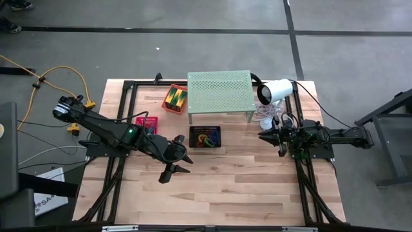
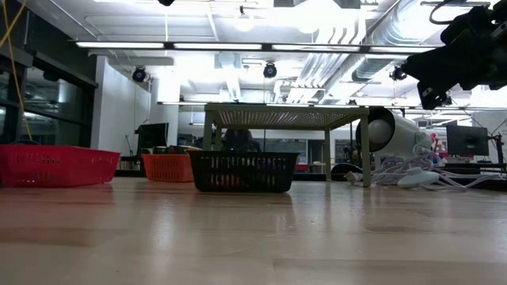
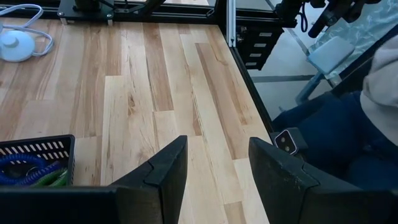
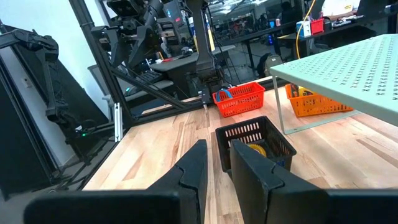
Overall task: Pick & Place Office Desk Supplies
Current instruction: Put the red bin with the rubber bands on the shelf
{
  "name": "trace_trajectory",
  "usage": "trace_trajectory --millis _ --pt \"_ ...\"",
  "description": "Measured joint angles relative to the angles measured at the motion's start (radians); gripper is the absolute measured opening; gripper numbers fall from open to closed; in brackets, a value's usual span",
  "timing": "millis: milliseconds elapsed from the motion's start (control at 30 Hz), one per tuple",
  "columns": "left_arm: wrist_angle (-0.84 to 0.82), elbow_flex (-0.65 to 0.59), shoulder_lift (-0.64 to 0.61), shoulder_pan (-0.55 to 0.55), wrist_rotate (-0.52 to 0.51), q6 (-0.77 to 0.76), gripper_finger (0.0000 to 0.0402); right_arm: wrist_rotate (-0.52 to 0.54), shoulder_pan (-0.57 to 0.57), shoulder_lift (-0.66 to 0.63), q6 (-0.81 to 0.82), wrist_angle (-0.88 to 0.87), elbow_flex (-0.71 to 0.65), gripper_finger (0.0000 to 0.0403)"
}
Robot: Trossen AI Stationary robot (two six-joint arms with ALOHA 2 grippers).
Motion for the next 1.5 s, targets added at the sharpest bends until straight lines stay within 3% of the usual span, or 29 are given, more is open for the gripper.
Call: trace_trajectory --millis 600,1100,1367,1500 --pt "0.000 0.000 0.000 0.000 0.000 0.000 0.0166 0.000 0.000 0.000 0.000 0.000 0.000 0.0058" --pt "-0.001 0.000 0.001 0.003 -0.163 0.006 0.0166 0.000 0.000 0.000 0.000 0.000 0.000 0.0058" --pt "-0.016 0.000 0.001 0.003 -0.165 -0.002 0.0166 0.000 0.000 0.000 0.000 0.000 0.000 0.0058" --pt "-0.117 0.000 -0.013 0.013 -0.164 -0.058 0.0166 0.000 0.000 0.000 0.000 0.000 0.000 0.0058"
